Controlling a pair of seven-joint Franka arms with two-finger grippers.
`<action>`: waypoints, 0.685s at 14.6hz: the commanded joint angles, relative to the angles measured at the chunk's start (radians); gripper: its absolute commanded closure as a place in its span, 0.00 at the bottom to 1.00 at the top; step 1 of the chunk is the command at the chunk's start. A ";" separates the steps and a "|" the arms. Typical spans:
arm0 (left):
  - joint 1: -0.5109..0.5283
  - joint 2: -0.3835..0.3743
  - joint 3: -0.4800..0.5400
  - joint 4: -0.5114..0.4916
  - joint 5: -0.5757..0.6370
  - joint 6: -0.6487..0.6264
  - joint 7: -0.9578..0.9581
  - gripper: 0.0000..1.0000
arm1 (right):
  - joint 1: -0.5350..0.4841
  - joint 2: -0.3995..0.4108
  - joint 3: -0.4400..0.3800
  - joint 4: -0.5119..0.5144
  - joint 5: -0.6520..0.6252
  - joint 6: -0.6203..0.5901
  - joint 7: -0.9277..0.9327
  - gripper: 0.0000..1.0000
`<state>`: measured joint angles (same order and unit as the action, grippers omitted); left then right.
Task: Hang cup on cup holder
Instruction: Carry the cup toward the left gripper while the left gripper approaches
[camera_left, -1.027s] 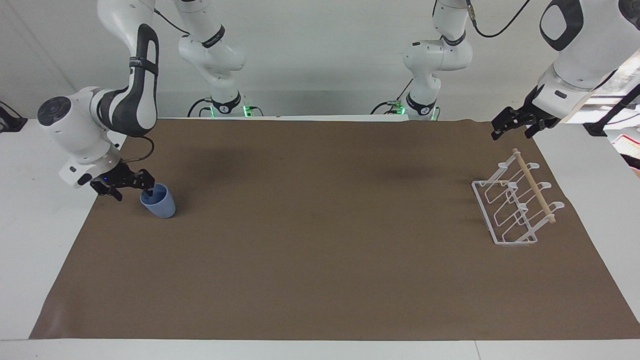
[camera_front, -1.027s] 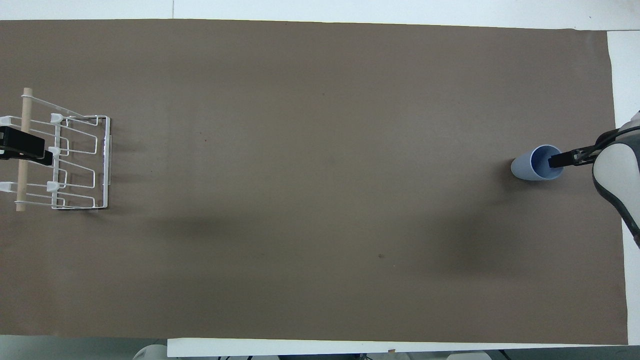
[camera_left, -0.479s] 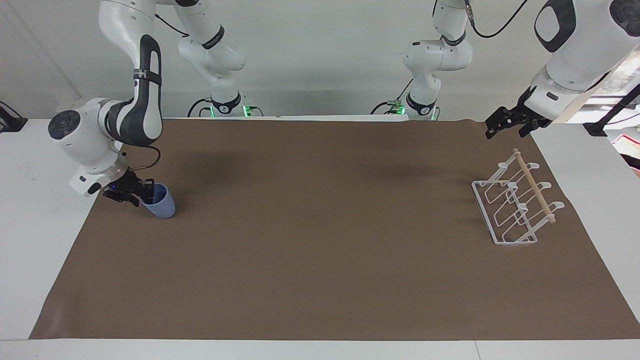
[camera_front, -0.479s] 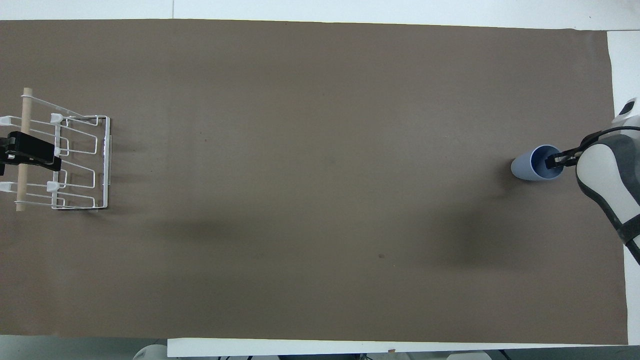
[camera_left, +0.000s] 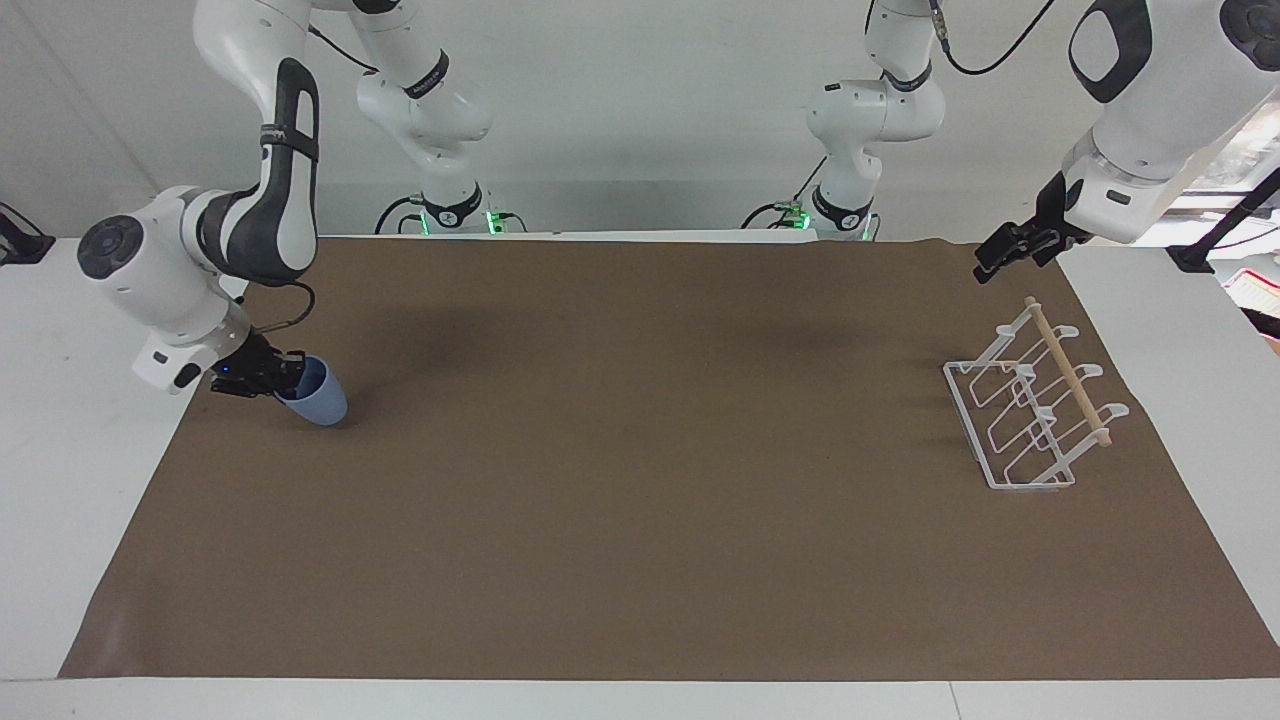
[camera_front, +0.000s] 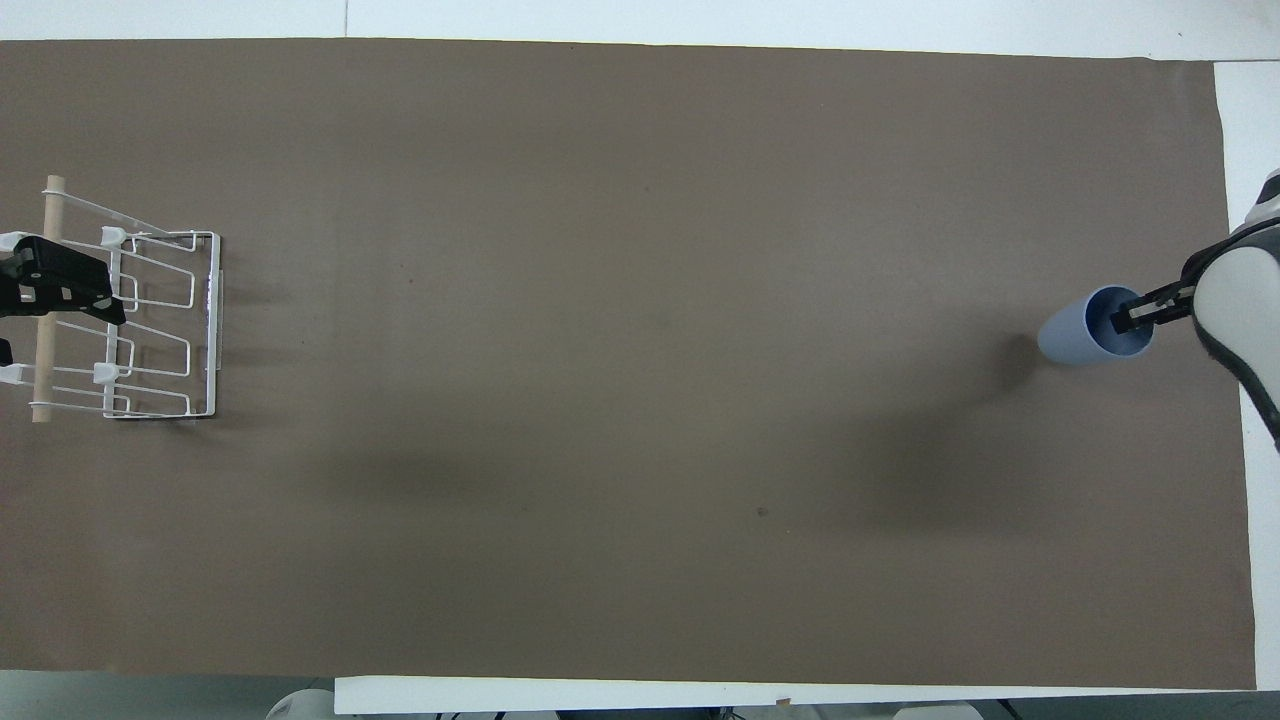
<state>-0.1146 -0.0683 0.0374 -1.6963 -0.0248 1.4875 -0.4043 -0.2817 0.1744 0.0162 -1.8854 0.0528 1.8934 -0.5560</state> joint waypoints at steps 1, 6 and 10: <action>-0.040 -0.025 0.001 -0.036 -0.028 0.052 -0.212 0.00 | -0.008 -0.041 0.033 0.075 0.193 -0.213 -0.047 1.00; -0.107 -0.012 0.001 -0.006 -0.311 0.157 -0.924 0.00 | 0.045 -0.081 0.064 0.026 0.682 -0.369 0.026 0.99; -0.207 -0.002 -0.004 0.007 -0.420 0.174 -1.226 0.00 | 0.156 -0.082 0.065 0.019 1.005 -0.321 0.234 0.99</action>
<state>-0.2869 -0.0682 0.0256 -1.6911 -0.3879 1.6442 -1.5112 -0.1537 0.1067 0.0781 -1.8411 0.9503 1.5396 -0.3885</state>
